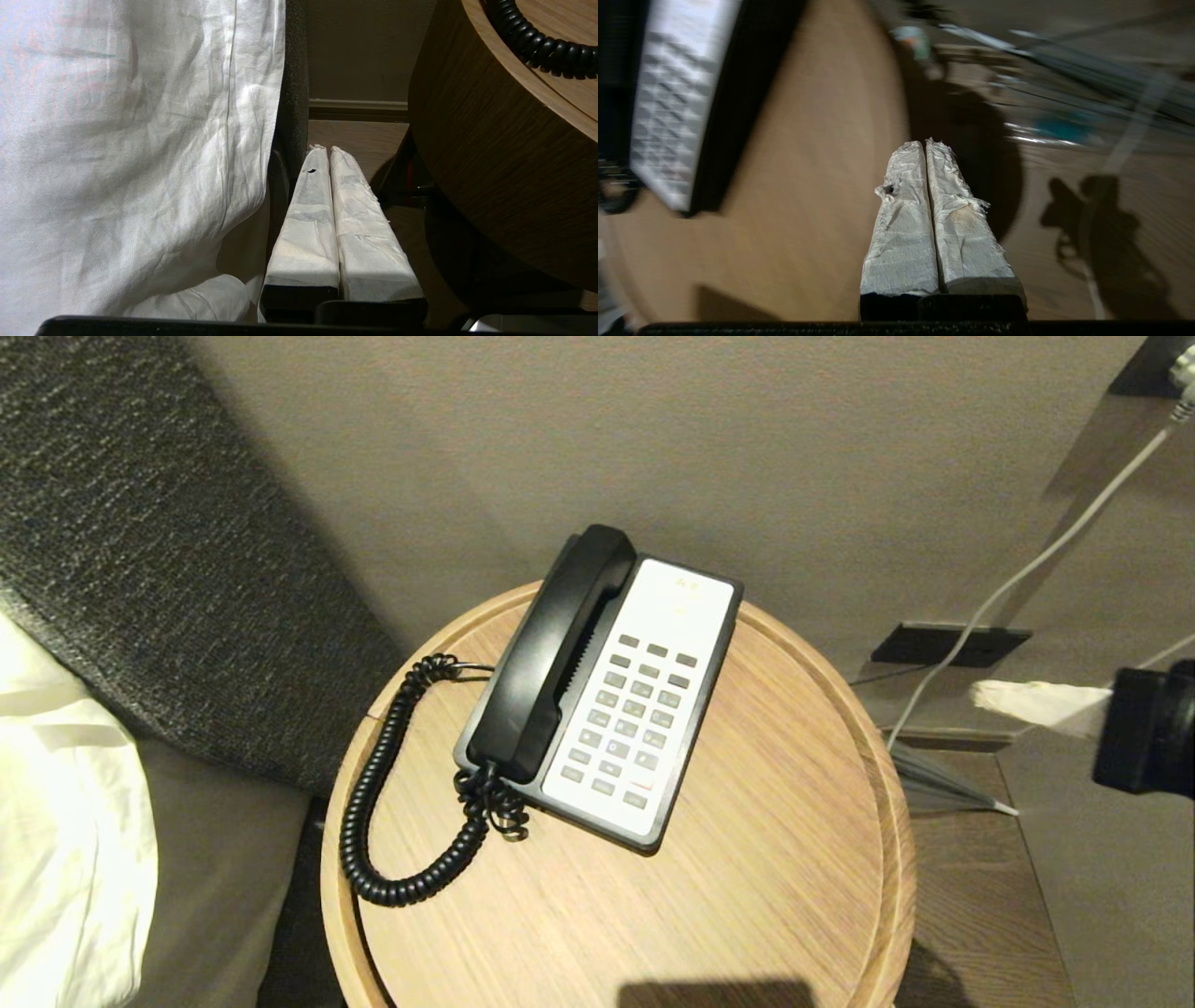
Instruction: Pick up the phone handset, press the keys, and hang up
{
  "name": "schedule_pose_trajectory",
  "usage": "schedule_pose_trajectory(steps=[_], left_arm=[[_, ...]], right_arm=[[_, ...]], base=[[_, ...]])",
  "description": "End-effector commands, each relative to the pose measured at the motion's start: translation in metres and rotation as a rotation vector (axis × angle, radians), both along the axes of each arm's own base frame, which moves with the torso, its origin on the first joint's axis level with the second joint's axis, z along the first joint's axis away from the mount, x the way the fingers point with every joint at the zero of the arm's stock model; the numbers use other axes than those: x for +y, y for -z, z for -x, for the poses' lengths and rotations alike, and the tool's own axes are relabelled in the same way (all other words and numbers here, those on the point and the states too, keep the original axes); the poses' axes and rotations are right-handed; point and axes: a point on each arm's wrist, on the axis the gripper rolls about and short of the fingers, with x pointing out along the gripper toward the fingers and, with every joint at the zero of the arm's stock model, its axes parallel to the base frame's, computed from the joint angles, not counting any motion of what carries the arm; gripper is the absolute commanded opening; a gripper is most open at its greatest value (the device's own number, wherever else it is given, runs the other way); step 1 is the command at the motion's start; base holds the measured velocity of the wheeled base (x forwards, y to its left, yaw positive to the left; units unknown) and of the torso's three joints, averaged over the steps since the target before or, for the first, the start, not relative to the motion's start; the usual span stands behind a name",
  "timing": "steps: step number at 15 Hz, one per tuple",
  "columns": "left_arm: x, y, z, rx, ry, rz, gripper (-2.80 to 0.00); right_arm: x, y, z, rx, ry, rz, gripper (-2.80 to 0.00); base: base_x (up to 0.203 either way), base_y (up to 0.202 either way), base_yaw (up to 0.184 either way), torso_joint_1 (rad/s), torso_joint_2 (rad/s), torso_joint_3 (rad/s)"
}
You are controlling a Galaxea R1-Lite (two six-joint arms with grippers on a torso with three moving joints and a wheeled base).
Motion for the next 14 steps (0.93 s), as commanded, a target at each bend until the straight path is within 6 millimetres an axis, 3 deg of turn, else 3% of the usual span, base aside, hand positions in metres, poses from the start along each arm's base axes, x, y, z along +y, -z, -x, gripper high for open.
schedule_pose_trajectory(steps=[1,4,7,11,14], left_arm=[[0.000,0.011,-0.003,0.038,0.000,0.000,-2.80],[0.000,0.011,-0.003,0.039,0.000,0.000,-2.80],[0.000,0.011,-0.003,0.038,0.000,0.000,-2.80],[0.000,0.011,-0.003,0.039,0.000,0.000,-2.80],[0.000,0.011,-0.003,0.037,0.000,0.000,-2.80]], right_arm=[[-0.047,0.019,0.055,-0.099,0.113,-0.031,-2.80],[-0.063,0.059,0.108,-0.186,0.160,-0.035,-2.80],[-0.065,0.111,0.144,-0.272,0.166,-0.011,-2.80],[-0.064,0.168,0.153,-0.331,0.156,0.143,-2.80],[-0.066,0.172,0.151,-0.389,0.262,0.203,-2.80]], base=[[0.000,0.000,0.000,0.000,0.00,0.000],[0.000,0.000,0.000,0.000,0.00,0.000],[0.000,0.000,0.000,0.000,0.00,0.000],[0.000,0.000,0.000,0.000,0.00,0.000],[0.000,0.000,0.000,0.000,0.00,0.000]])
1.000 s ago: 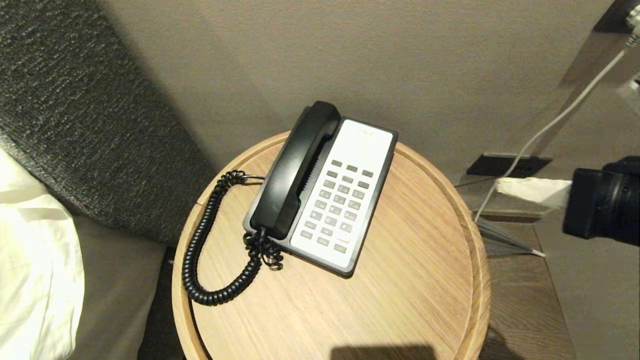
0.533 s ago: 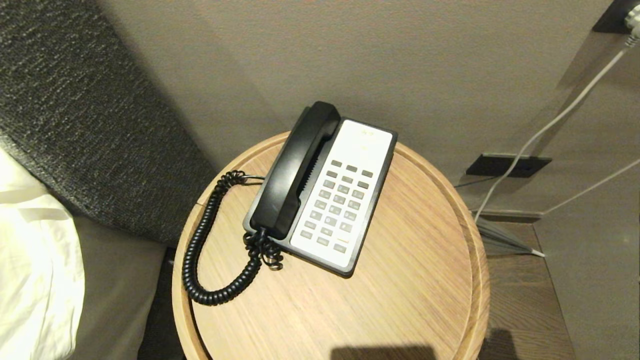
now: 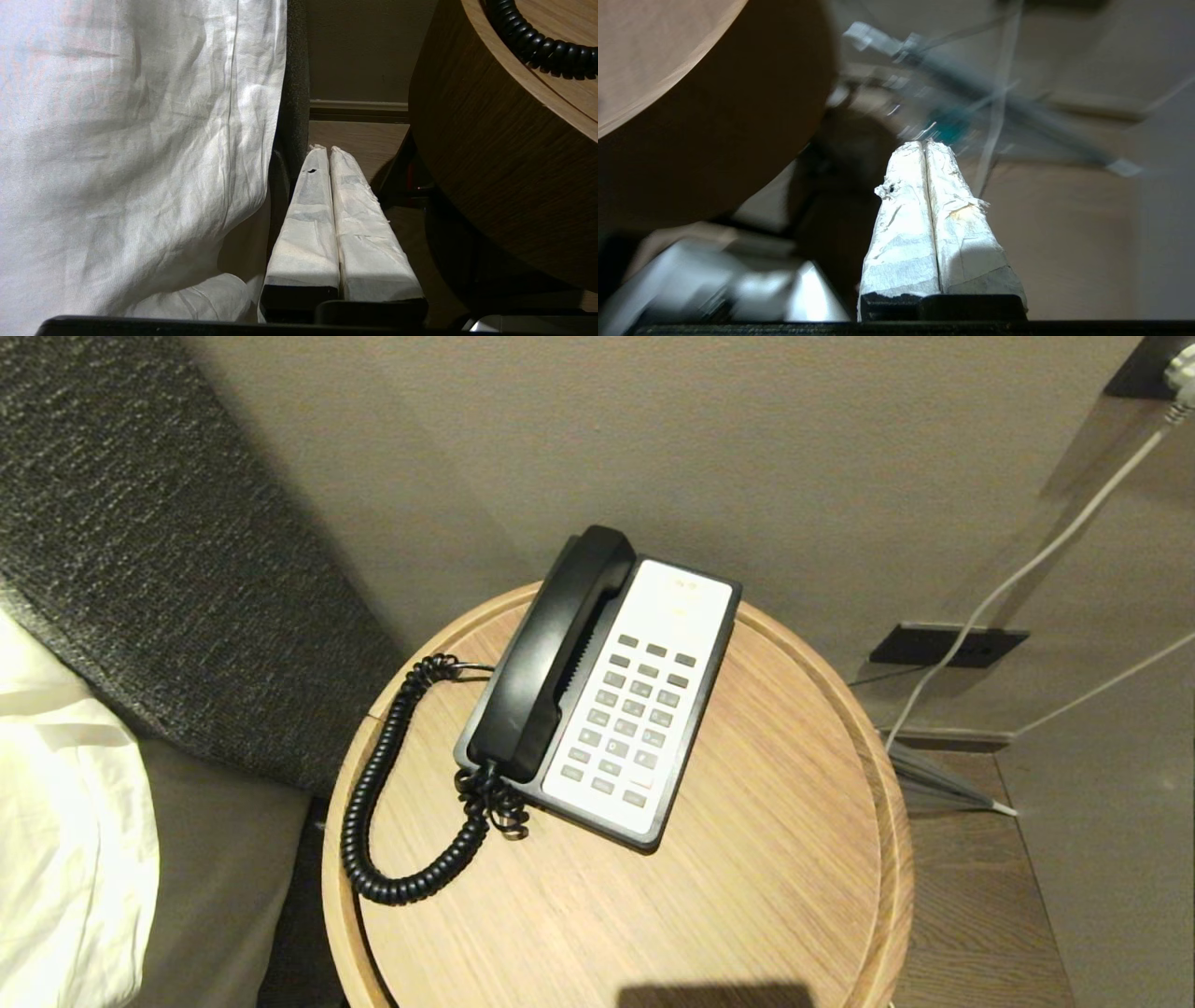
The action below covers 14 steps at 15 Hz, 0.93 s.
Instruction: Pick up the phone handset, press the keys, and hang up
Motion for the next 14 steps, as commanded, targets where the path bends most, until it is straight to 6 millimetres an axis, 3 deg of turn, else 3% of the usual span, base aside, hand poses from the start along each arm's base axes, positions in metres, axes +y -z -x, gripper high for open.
schedule_pose_trajectory(steps=[1,2,14], left_arm=[[0.0000,0.0111,-0.0032,0.039,0.000,0.000,-2.80],[0.0000,0.0109,-0.0032,0.038,0.000,0.000,-2.80],[0.0000,0.0109,-0.0032,0.038,-0.001,0.001,-2.80]], right_arm=[[-0.0031,0.0139,0.0010,-0.026,0.142,0.006,-2.80],[-0.0036,0.0206,0.0008,0.005,0.165,-0.014,-2.80],[-0.0036,0.0193,0.0022,-0.024,0.160,-0.027,-2.80]], base=[[0.000,0.000,0.000,0.000,0.00,0.000],[0.000,0.000,0.000,0.000,0.00,0.000],[0.000,0.000,0.000,0.000,0.00,0.000]])
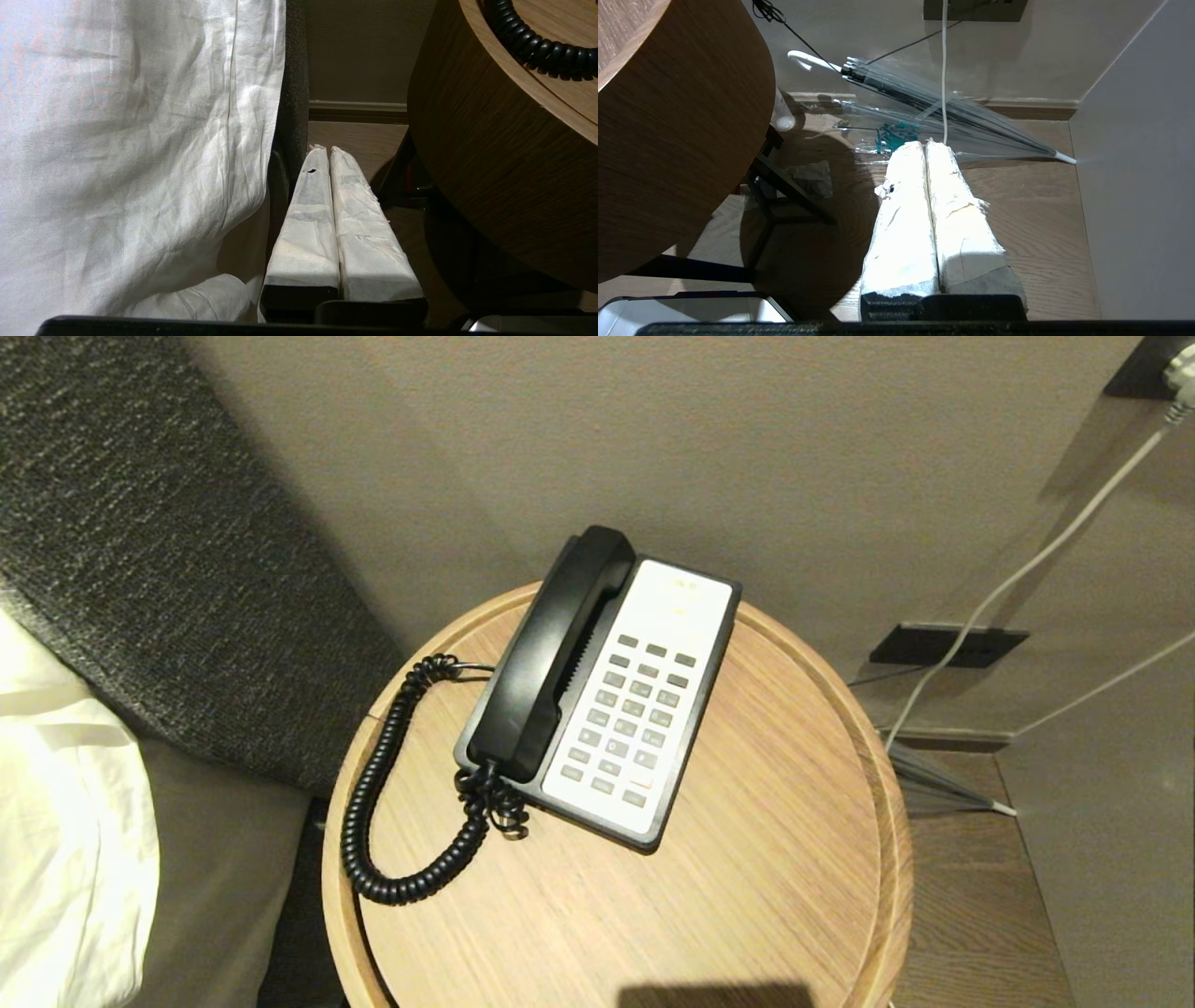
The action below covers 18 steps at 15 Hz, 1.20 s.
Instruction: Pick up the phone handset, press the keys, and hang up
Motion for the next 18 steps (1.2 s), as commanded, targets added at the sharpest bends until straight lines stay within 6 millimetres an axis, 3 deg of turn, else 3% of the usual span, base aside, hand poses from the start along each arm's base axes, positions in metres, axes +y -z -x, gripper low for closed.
schedule_pose_trajectory(steps=[1,11,18], left_arm=[[0.0000,0.0111,-0.0032,0.040,0.001,0.000,-2.80],[-0.0001,0.0115,-0.0032,0.044,0.002,-0.006,-2.80],[-0.0001,0.0117,-0.0032,0.046,0.005,0.004,-2.80]], right_arm=[[0.0000,0.0058,-0.0020,0.025,0.000,0.000,-2.80],[0.0000,0.0058,-0.0020,0.025,0.000,0.000,-2.80],[0.0000,0.0058,-0.0020,0.025,0.000,0.000,-2.80]], base=[[0.000,0.000,0.000,0.000,0.00,0.000],[0.000,0.000,0.000,0.000,0.00,0.000],[0.000,0.000,0.000,0.001,0.00,0.170]])
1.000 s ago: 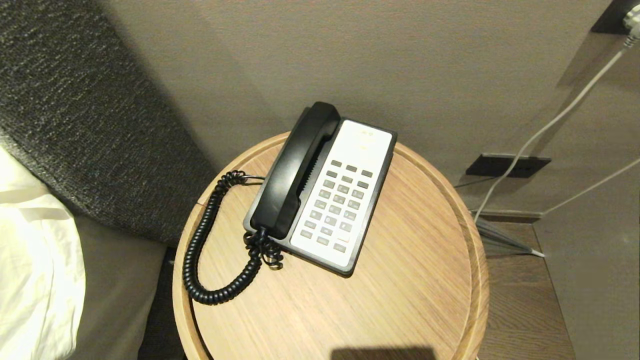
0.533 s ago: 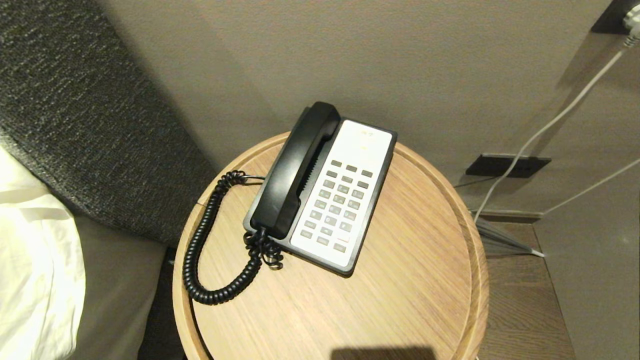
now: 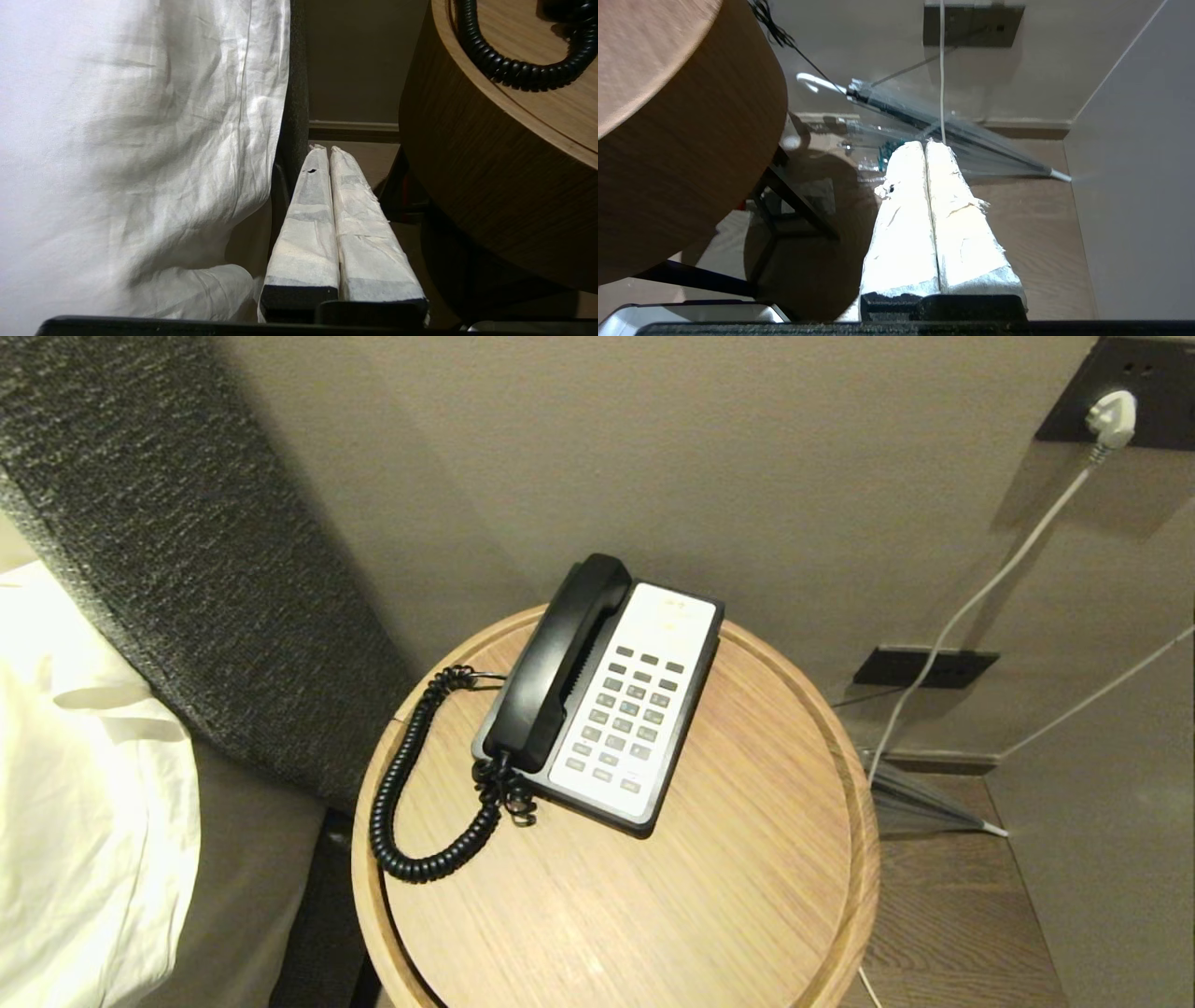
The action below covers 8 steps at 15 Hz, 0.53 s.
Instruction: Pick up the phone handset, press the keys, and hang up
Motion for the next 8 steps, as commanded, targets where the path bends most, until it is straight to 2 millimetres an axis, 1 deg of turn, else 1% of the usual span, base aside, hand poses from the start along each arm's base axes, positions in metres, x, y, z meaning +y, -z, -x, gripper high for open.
schedule_pose_trajectory(steps=[1,8], left_arm=[[0.0000,0.0110,-0.0032,0.039,0.000,0.004,-2.80],[0.0000,0.0110,-0.0032,0.039,0.001,0.007,-2.80]], right_arm=[[0.0000,0.0058,-0.0019,0.025,-0.001,0.000,-2.80],[0.0000,0.0058,-0.0019,0.025,-0.001,0.000,-2.80]], base=[[0.000,0.000,0.000,-0.002,-0.01,0.207],[0.000,0.000,0.000,0.003,0.00,0.204]])
